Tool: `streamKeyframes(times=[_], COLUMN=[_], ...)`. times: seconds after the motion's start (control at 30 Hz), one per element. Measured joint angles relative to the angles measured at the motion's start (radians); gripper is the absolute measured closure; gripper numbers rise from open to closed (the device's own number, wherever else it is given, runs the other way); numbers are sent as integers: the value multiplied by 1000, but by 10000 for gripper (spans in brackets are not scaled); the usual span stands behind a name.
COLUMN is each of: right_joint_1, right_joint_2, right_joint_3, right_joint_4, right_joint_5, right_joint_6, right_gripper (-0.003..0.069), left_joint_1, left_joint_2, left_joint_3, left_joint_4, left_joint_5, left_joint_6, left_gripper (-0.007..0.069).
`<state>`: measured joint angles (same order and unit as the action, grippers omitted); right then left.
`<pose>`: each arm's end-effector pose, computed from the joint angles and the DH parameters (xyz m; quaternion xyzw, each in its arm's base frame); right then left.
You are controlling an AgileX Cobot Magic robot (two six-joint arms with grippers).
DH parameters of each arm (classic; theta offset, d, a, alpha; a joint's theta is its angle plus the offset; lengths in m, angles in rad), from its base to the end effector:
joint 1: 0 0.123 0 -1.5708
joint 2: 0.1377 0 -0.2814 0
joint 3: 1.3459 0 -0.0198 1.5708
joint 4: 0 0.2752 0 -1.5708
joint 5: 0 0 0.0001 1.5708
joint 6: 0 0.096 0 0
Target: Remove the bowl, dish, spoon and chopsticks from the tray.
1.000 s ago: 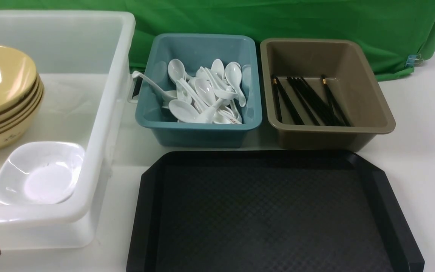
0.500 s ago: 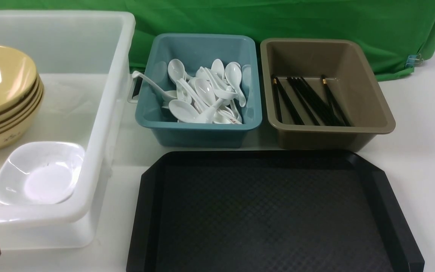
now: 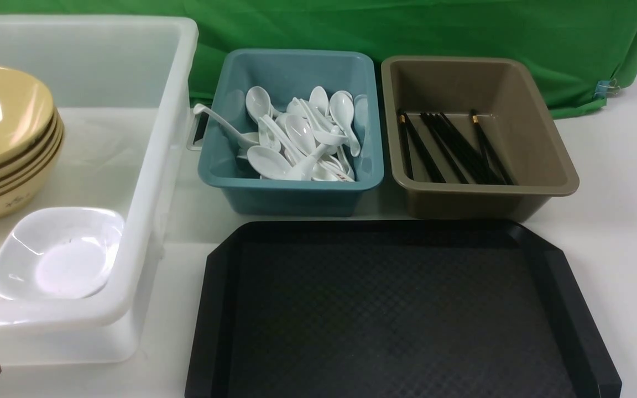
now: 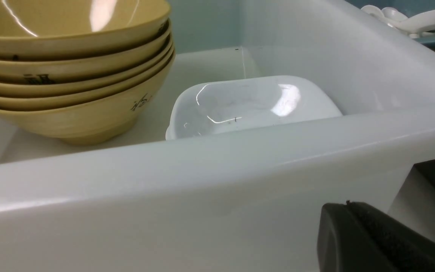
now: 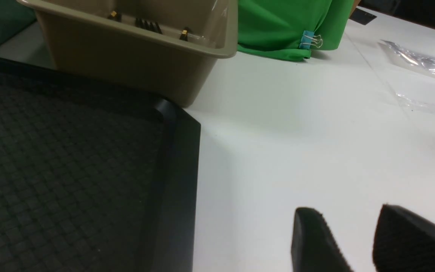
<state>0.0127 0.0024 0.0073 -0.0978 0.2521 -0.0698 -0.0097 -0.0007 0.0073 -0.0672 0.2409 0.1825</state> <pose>0.0887 -0.0012 0.1867 -0.0600 0.7633 -0.0581 0.6406 0.0887 -0.0024 0.1880 0.0535 0.7594 0.0288 0.6478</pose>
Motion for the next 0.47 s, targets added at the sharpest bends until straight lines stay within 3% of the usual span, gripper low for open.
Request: streamKeyframes(times=[0.47], right_joint_1=[0], right_joint_2=[0], right_joint_3=[0], right_joint_4=[0], right_joint_5=[0], right_joint_6=[0], right_gripper=[421], left_joint_1=[0], left_joint_2=[0], left_joint_3=[0], left_joint_4=[6], left_joint_5=[0], left_joint_6=[1], left_gripper=[623])
